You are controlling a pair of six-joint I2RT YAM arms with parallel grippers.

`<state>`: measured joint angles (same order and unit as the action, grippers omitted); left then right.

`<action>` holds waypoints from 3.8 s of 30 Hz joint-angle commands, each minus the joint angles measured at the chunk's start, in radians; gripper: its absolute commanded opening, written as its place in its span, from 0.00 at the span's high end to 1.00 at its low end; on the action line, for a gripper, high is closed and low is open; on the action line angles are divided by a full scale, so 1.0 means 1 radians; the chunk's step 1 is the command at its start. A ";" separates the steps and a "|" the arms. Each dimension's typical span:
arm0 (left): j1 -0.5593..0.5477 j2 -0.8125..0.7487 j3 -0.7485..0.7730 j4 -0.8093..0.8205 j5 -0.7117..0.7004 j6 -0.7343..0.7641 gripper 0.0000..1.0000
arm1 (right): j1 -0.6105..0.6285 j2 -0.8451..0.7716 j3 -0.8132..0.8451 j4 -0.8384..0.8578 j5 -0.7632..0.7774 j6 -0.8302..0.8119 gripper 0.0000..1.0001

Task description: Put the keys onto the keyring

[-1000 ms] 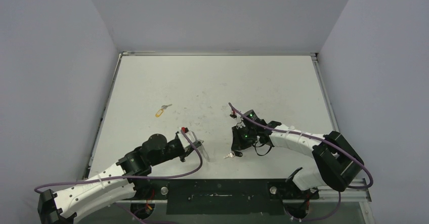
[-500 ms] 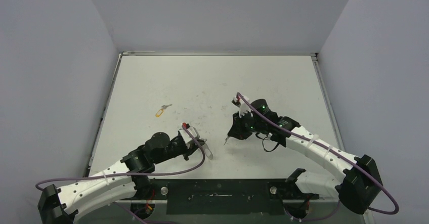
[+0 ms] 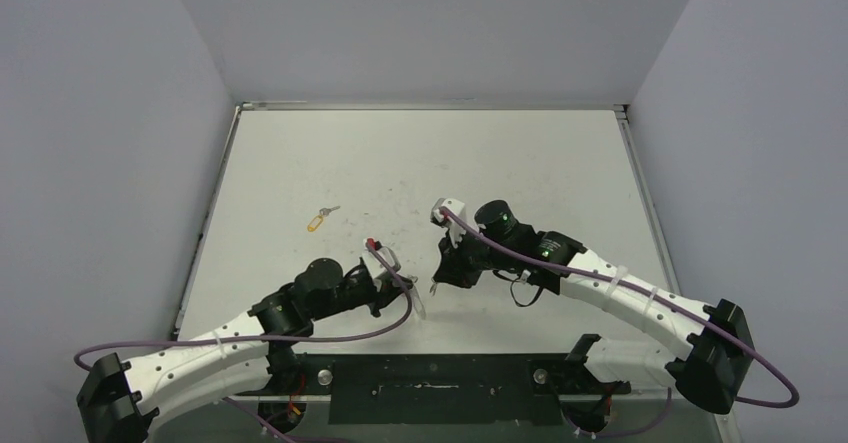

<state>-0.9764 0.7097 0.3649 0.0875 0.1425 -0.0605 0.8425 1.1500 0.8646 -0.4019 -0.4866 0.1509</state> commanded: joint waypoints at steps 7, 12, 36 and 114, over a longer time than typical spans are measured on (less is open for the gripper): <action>-0.005 0.035 0.012 0.137 0.037 -0.053 1.00 | 0.051 0.031 0.095 0.023 0.000 -0.079 1.00; -0.004 0.043 0.013 0.143 0.042 -0.055 1.00 | 0.060 0.048 0.108 0.030 -0.025 -0.090 1.00; -0.004 0.059 0.009 0.159 0.063 -0.061 1.00 | 0.101 0.075 0.147 0.064 -0.007 -0.088 1.00; -0.004 0.005 -0.035 0.237 0.077 -0.049 1.00 | 0.106 -0.030 -0.018 0.126 0.204 -0.117 0.33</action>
<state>-0.9764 0.7383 0.3252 0.2321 0.1936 -0.1123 0.9451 1.1927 0.8661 -0.3267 -0.3462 0.0357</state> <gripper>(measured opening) 0.007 0.468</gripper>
